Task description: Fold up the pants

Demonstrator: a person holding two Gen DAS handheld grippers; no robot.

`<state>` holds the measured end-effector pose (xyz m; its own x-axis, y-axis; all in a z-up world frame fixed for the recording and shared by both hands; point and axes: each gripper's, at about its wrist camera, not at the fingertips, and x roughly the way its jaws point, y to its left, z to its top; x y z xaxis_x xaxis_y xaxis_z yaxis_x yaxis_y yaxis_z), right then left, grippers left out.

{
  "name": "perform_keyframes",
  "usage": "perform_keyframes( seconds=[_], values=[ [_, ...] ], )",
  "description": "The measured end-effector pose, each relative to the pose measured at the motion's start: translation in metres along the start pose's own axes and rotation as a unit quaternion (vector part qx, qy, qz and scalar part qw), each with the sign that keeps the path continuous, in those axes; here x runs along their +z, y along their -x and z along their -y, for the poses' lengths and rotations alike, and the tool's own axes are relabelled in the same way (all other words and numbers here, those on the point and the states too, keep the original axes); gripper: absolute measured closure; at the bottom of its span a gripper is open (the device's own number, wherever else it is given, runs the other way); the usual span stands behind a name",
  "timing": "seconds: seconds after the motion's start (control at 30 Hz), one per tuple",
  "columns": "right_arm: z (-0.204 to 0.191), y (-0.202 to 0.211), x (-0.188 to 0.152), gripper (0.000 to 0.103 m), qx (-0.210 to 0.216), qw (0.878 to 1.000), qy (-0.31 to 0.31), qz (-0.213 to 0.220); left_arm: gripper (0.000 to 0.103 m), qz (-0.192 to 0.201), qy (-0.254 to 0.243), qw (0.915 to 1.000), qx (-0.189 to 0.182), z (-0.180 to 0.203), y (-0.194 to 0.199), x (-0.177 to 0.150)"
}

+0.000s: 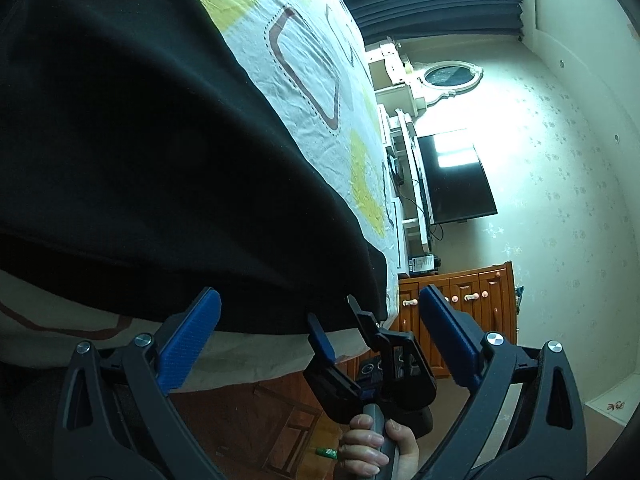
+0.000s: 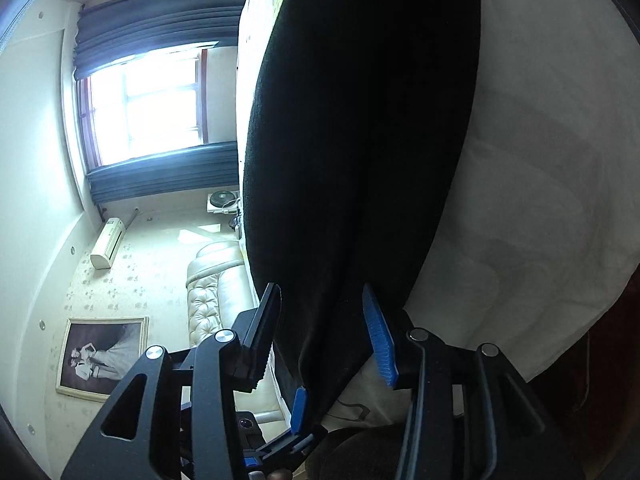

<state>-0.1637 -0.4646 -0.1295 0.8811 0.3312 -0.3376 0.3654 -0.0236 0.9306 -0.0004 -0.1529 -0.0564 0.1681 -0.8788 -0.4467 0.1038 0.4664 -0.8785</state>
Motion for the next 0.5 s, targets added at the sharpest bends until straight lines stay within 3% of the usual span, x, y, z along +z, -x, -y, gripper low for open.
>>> perform_keyframes(
  seconds=[0.17,0.3,0.5],
  values=[
    [0.001,0.005,-0.005,0.059,-0.002,1.000,0.023,0.001,0.004,0.010,0.024,0.9995,0.018,-0.009,-0.014,-0.006],
    [0.003,0.000,-0.001,0.059,0.001,1.000,0.023,0.003,0.004,0.043,0.015,0.9986,0.027,-0.009,-0.015,0.002],
    [0.000,0.000,0.002,0.059,0.012,1.000,0.022,0.010,0.004,0.061,0.033,0.9974,0.020,-0.004,-0.012,0.009]
  ],
)
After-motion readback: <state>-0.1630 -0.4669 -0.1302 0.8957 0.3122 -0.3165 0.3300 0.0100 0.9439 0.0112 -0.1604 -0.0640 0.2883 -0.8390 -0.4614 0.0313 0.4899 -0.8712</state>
